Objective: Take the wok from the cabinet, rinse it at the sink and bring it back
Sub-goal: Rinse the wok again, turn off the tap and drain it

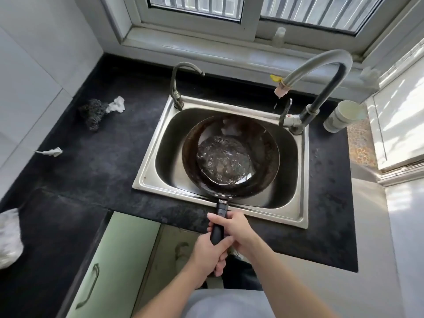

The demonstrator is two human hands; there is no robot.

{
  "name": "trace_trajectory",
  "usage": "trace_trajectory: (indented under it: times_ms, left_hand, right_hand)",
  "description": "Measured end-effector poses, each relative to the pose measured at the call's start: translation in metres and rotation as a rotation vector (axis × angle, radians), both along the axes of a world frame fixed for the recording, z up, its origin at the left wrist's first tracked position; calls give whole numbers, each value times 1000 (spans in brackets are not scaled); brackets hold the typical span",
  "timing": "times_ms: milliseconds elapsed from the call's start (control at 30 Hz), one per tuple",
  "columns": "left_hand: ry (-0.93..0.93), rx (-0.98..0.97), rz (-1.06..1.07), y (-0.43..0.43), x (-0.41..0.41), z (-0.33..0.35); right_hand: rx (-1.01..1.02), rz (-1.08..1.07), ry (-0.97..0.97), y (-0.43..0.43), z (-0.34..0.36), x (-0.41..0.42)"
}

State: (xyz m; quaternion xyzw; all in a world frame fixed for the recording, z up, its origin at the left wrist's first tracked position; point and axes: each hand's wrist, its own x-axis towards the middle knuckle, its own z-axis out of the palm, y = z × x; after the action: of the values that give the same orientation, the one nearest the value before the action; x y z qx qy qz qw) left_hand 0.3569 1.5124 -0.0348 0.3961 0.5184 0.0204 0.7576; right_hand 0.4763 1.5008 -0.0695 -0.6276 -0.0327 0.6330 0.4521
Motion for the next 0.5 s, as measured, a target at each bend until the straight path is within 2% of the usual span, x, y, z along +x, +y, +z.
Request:
trace_trajectory:
  times_ms: [67, 233, 500]
  left_hand:
    - [-11, -13, 26, -5, -1, 4]
    - [-32, -12, 54, -8, -7, 13]
    - [-53, 63, 7, -8, -31, 14]
  right_hand:
    - [6, -43, 8, 2, 3, -7]
    - [73, -205, 193, 12, 11, -22]
    - [47, -270, 261, 17, 21, -42]
